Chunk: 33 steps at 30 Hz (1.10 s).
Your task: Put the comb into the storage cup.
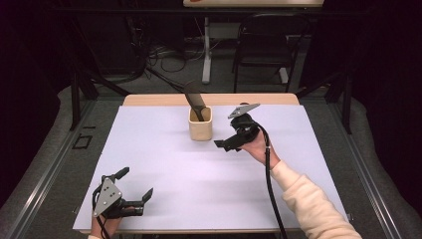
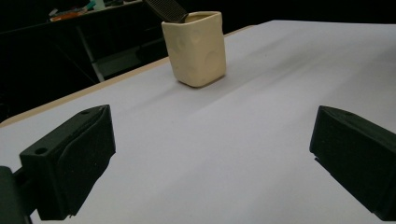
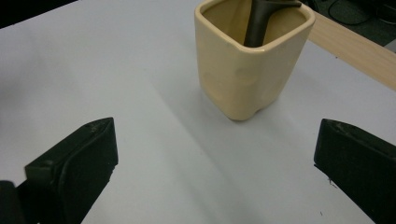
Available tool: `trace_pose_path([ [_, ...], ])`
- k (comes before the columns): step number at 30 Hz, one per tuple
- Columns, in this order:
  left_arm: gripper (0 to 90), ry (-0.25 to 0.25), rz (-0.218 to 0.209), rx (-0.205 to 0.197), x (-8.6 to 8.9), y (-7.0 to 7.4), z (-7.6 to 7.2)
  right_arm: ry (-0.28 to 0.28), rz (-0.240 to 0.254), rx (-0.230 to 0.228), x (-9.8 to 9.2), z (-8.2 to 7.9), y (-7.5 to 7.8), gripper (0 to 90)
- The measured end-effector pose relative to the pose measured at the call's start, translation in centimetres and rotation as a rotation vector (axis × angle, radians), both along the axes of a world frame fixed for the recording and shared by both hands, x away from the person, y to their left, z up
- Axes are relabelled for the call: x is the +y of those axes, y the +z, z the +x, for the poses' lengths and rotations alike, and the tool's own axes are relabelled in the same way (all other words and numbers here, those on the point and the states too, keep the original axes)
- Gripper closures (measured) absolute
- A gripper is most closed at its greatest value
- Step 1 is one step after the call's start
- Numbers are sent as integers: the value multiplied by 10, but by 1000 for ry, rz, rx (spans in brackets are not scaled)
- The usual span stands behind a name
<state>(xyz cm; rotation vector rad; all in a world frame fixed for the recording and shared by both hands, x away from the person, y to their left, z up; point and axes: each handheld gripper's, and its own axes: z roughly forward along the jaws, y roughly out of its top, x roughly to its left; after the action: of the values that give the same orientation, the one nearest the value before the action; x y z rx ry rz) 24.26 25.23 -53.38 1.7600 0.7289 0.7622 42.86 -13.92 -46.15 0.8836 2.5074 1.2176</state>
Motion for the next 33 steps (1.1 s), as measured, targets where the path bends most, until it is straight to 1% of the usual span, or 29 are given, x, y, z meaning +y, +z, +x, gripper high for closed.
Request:
trace_pose_path([
  [5, 3, -6, 3, 2, 0, -1, 1, -2, -6, 6, -9, -8, -5, 0],
  [7, 3, -6, -1, -1, 0, 0, 0, -4, -1, 5, -14, -11, -6, 0],
  [14, 3, -15, 0, -1, -1, 0, 1, -17, 1, -2, -31, -27, -6, 0],
  [18, 3, -19, -1, -1, -1, 0, 1, -20, -5, -14, -39, -36, -4, 0],
  [21, 3, -22, 0, -1, -2, 0, 2, -24, -6, -14, -45, -42, -4, 0],
  [33, 3, -24, -1, -1, -2, 0, 3, -38, -31, -9, -66, -66, -11, 0],
])
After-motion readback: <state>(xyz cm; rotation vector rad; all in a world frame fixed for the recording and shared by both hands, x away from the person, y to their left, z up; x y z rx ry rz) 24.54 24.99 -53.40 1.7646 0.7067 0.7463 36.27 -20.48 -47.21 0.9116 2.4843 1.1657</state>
